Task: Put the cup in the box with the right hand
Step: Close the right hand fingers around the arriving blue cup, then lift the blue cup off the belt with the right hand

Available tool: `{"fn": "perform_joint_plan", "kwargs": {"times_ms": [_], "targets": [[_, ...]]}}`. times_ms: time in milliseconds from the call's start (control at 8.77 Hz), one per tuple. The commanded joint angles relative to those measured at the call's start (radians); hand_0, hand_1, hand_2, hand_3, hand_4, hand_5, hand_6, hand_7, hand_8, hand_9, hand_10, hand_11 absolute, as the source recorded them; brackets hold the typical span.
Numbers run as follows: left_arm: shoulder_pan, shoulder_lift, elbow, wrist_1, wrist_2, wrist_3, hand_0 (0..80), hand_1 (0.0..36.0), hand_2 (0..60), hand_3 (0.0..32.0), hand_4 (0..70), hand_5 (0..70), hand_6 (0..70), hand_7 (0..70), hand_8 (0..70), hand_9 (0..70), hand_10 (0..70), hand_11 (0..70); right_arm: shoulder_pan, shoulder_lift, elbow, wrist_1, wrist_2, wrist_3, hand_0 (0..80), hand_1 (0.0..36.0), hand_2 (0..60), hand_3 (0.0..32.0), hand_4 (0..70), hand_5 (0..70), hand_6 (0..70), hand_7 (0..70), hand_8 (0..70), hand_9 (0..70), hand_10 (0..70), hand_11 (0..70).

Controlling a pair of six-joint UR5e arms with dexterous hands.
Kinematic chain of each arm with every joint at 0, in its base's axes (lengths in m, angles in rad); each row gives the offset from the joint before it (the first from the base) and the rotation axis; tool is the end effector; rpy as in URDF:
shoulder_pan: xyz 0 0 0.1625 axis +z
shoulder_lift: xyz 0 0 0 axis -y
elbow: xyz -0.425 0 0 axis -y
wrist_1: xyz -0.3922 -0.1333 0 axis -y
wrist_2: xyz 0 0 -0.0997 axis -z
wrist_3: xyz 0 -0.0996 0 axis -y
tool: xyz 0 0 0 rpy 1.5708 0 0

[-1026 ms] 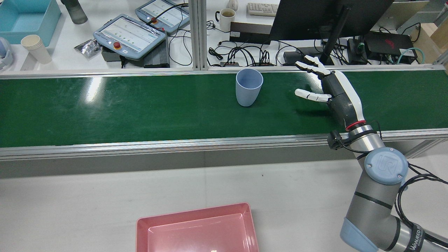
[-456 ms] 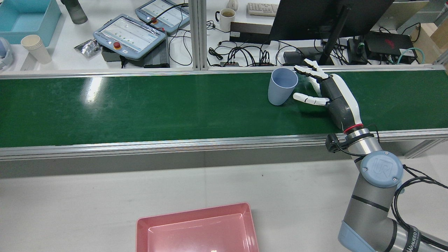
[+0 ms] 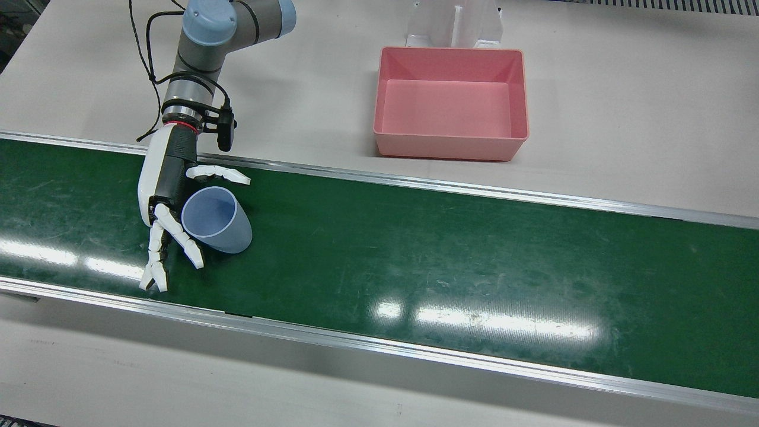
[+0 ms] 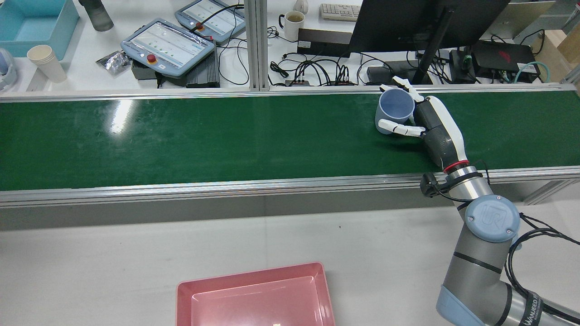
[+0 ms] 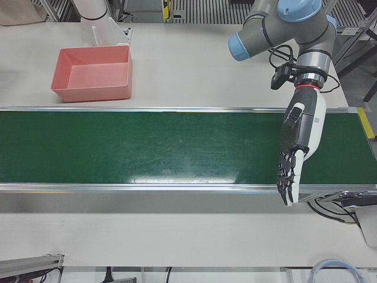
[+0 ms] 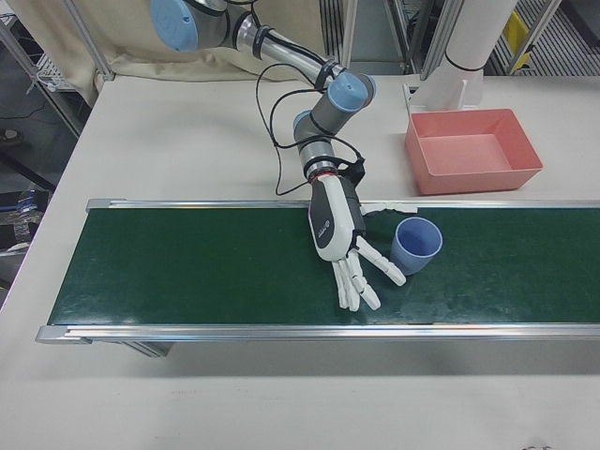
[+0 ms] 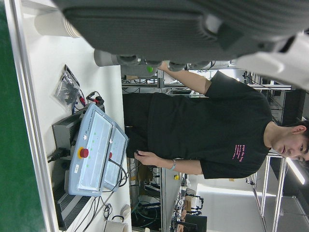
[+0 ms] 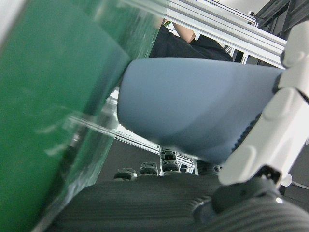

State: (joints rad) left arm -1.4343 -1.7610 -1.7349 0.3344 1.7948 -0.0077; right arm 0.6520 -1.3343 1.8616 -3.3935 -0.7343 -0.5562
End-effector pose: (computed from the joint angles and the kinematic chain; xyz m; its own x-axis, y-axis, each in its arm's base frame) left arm -0.0357 -0.5573 0.5415 -0.9357 -0.3528 0.0033 -0.0099 0.0170 -0.9998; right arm -0.2954 -0.4862 0.4561 -0.9416 -0.0029 0.3366 -0.3309 0.1925 -0.9238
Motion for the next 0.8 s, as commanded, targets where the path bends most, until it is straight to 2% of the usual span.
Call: {"fn": "perform_joint_plan", "kwargs": {"times_ms": [0,114,228,342,456,570,684], "targets": [[0.000,0.000,0.000,0.000,0.000,0.000,0.0,0.0,0.0,0.0,0.0,0.0,0.0,0.0,0.0,0.0,0.0,0.0,0.000,-0.003,-0.004,0.002,0.065,0.002,36.9,14.8,43.1,0.0,19.4,2.7,8.5,35.5,7.3,15.3,2.3,3.8],[0.000,0.000,0.000,0.000,0.000,0.000,0.0,0.0,0.0,0.0,0.0,0.0,0.0,0.0,0.0,0.0,0.0,0.0,0.003,-0.005,-0.004,0.002,0.065,0.004,18.4,26.3,60.0,0.0,31.1,8.1,22.3,70.0,37.8,62.2,25.0,36.5],[0.000,0.000,0.000,0.000,0.000,0.000,0.0,0.0,0.0,0.0,0.0,0.0,0.0,0.0,0.0,0.0,0.0,0.0,0.000,-0.005,-0.002,0.002,0.072,0.002,22.1,29.5,60.0,0.0,62.5,13.0,36.2,70.0,62.3,70.0,55.0,70.0],[0.000,0.000,0.000,0.000,0.000,0.000,0.0,0.0,0.0,0.0,0.0,0.0,0.0,0.0,0.0,0.0,0.0,0.0,0.001,-0.005,0.002,0.000,0.072,0.004,41.4,36.0,60.0,0.0,70.0,18.9,47.2,70.0,70.0,70.0,70.0,70.0],[0.000,0.000,0.000,0.000,0.000,0.000,0.0,0.0,0.0,0.0,0.0,0.0,0.0,0.0,0.0,0.0,0.0,0.0,0.006,-0.005,0.034,-0.004,0.072,0.004,45.5,36.0,60.0,0.0,70.0,22.8,52.7,70.0,70.0,70.0,70.0,70.0],[0.000,0.000,0.000,0.000,0.000,0.000,0.0,0.0,0.0,0.0,0.0,0.0,0.0,0.0,0.0,0.0,0.0,0.0,0.011,-0.003,0.107,-0.019,0.072,-0.008,43.8,36.0,60.0,0.0,70.0,24.9,54.4,70.0,70.0,70.0,70.0,70.0],[0.000,0.000,0.000,0.000,0.000,0.000,0.0,0.0,0.0,0.0,0.0,0.0,0.0,0.0,0.0,0.0,0.0,0.0,0.012,0.004,0.163,-0.033,0.072,-0.022,42.0,36.0,60.0,0.0,61.6,25.7,55.0,70.0,70.0,70.0,70.0,70.0]]}}
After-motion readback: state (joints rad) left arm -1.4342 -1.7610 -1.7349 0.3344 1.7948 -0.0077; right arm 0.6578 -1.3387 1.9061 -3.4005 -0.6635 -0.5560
